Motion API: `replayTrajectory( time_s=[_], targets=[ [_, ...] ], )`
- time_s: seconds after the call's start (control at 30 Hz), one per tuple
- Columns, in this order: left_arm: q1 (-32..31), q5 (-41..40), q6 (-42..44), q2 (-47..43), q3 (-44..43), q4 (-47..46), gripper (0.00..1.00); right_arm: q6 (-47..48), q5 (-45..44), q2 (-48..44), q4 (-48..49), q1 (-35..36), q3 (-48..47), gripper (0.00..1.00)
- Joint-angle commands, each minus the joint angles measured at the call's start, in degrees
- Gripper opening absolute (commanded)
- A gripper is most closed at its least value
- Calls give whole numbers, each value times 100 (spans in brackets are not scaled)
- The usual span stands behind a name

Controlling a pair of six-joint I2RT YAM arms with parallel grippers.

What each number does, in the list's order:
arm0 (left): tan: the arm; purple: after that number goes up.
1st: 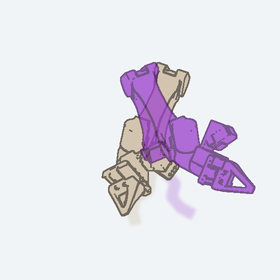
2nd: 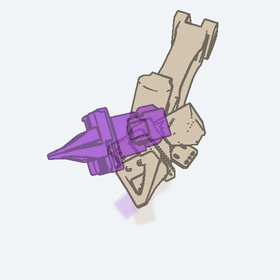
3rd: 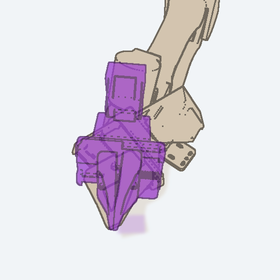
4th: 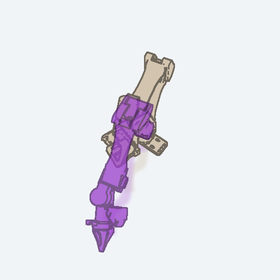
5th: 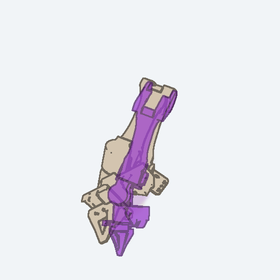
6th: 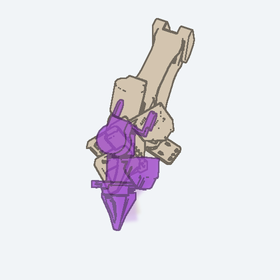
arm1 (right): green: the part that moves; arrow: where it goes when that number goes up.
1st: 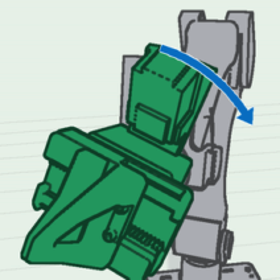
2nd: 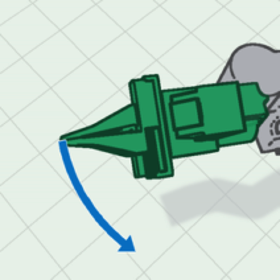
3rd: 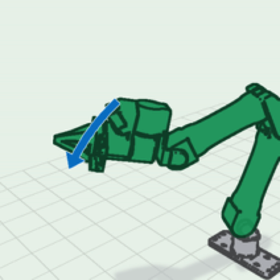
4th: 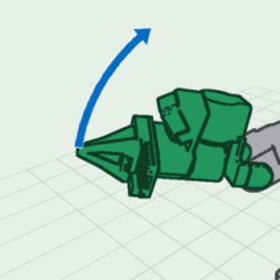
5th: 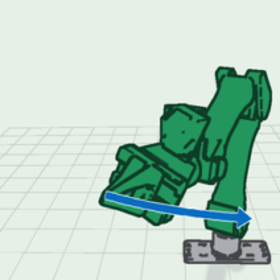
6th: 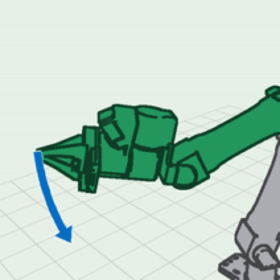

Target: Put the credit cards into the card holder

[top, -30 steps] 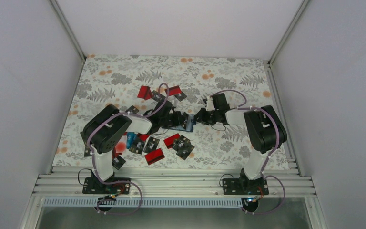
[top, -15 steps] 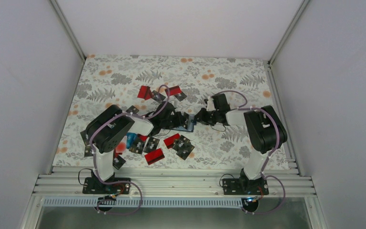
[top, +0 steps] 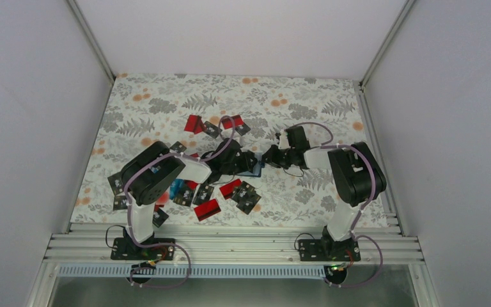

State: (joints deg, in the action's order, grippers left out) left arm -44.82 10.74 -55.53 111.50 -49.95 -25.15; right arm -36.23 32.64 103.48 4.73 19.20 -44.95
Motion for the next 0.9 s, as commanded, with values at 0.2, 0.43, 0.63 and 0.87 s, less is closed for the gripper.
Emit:
replayTrajectory(
  time_s=[0.2, 0.43, 0.63, 0.87],
  targets=[
    [-260, -613, 322, -111, -425, 2100, 52, 19, -65, 117, -667, 93, 175, 9],
    [-308, -1063, 689, -210, -893, 3169, 79, 78, -68, 96, -726, 69, 73, 9],
    [-324, -1226, 927, -331, -1208, 3835, 100, 139, -72, 110, -773, 57, 13, 9],
    [-327, -1249, 1257, -436, -1476, 4374, 100, 173, -66, 127, -790, 27, -38, 9]
  ],
)
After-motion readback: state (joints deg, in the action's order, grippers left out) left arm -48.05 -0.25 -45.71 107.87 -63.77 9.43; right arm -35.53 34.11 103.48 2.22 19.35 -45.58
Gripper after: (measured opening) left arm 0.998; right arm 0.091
